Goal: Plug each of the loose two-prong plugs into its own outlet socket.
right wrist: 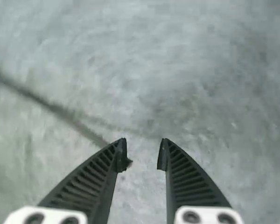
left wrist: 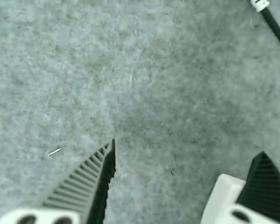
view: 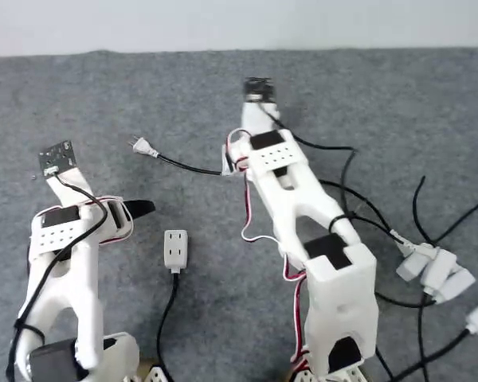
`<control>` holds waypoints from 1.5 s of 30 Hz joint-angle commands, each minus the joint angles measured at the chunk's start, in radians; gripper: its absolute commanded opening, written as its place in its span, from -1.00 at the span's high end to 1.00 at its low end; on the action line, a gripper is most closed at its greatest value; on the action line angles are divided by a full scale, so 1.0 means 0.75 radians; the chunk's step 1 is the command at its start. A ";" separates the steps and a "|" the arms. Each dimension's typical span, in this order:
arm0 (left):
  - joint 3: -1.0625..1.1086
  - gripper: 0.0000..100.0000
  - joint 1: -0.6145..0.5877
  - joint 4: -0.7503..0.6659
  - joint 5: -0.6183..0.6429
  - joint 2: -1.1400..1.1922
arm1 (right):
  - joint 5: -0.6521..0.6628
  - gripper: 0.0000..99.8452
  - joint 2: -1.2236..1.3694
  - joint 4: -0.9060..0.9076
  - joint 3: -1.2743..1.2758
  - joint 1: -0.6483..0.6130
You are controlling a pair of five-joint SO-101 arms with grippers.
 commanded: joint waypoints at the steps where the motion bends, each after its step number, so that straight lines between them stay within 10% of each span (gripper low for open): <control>1: -0.058 0.16 -0.008 -0.025 -0.031 0.000 | 0.552 0.78 0.001 0.048 -0.137 -0.007; 15: -0.026 0.16 -0.008 -0.098 -0.031 0.002 | 1.252 0.78 -0.005 0.040 -0.170 0.005; 45: -0.021 0.16 0.000 -0.098 -0.031 0.002 | 1.391 0.98 0.414 0.267 -0.669 -0.028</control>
